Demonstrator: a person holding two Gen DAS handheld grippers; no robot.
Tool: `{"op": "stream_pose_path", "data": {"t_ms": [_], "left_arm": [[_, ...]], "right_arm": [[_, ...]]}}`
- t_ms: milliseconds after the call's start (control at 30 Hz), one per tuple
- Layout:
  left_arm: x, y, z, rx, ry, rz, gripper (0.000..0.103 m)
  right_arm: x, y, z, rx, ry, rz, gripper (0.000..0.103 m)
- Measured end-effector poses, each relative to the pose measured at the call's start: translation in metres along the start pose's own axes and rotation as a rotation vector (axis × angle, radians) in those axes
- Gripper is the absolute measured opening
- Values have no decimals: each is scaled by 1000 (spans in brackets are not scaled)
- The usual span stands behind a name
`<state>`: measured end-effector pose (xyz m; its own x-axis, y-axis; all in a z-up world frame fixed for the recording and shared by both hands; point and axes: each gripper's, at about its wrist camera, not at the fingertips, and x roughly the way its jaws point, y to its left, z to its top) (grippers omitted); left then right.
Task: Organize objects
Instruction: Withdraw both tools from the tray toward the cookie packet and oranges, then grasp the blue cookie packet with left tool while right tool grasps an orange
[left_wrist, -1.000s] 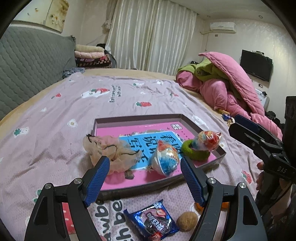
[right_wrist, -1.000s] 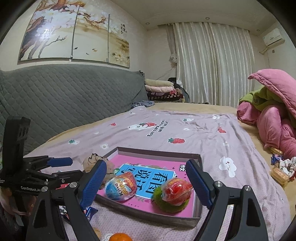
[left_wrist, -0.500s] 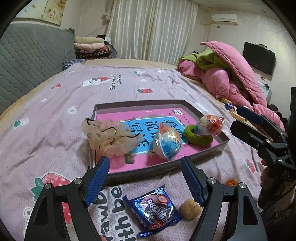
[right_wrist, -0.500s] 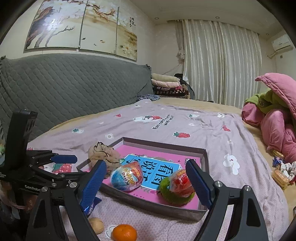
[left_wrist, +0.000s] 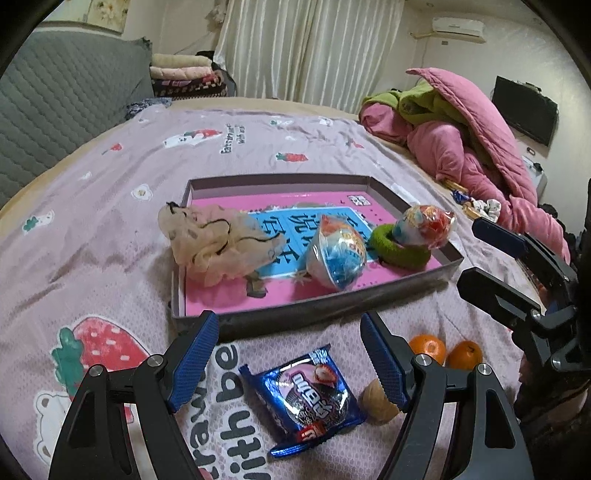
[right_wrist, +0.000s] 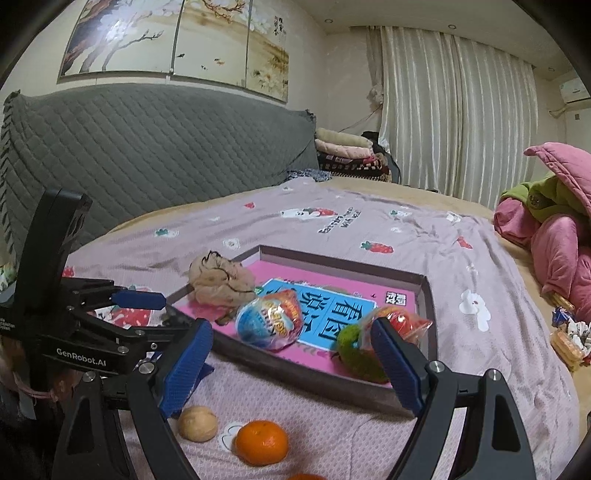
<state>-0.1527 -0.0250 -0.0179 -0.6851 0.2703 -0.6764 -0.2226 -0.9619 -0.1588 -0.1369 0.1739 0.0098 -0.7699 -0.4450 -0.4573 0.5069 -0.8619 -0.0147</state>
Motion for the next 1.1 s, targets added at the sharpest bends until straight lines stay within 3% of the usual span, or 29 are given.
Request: {"op": "stream_pose_path", "data": {"t_ms": [1100], "left_arm": [[12,-8,-16,16,90,16,80]], "right_arm": [[9,16,-29,-110,126,28,87]]}}
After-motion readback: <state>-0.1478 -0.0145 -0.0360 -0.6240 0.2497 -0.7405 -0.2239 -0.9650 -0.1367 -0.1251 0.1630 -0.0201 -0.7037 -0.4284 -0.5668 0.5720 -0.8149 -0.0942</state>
